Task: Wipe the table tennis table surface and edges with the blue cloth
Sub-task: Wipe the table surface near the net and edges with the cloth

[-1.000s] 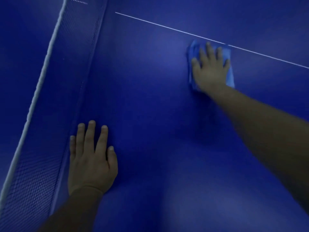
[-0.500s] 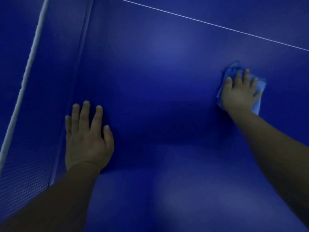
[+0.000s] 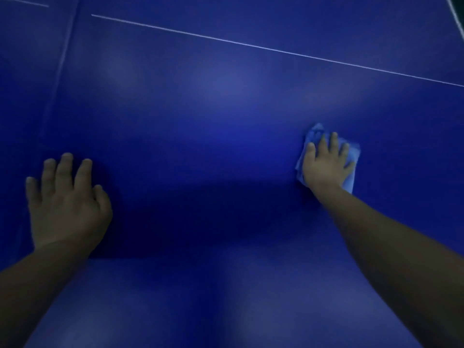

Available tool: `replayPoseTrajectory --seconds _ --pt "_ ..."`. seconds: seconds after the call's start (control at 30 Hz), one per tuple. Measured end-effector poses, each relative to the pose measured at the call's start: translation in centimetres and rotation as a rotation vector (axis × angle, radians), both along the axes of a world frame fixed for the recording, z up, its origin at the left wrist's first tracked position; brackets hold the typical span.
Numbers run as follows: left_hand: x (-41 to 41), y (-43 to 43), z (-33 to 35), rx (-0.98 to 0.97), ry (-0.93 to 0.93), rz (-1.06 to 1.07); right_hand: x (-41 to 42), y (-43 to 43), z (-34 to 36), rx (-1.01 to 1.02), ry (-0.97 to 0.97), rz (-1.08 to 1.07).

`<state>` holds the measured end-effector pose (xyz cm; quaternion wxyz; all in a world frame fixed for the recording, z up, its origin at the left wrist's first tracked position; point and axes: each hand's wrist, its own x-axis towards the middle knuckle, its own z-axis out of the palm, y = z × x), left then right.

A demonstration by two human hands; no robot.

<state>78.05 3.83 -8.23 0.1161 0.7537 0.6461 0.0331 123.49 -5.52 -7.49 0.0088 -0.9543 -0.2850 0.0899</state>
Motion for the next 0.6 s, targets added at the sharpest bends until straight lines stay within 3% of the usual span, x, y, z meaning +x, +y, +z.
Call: replayPoseTrajectory --seconds 0.07,0.2,0.27,0.3,0.47,0.53,0.6 --pt "2.2 -0.3 0.8 0.039 -0.034 -0.037 -2.6 0.8 -0.5 0.048 -0.018 -0.066" --pt "12.0 -1.5 2.1 0.049 -0.18 -0.175 -10.8 2.3 -2.0 0.13 -0.046 0.616" --pt "16.8 -1.8 2.2 0.041 -0.209 -0.246 -8.8 1.9 -1.9 0.119 -0.035 0.812" --pt "18.5 -1.8 2.0 0.032 -0.205 -0.262 -6.2 1.3 -1.7 0.109 -0.056 0.769" --pt "21.5 -1.5 0.0 -0.012 -0.145 -0.225 6.8 -6.3 -1.1 -0.019 -0.066 0.123" --pt "21.7 -1.4 -0.2 -0.019 -0.132 -0.233 6.4 -6.1 -1.3 -0.004 -0.022 0.054" --pt "21.7 -1.5 -0.1 -0.032 -0.132 -0.226 2.8 -2.6 -1.6 0.057 -0.064 0.19"
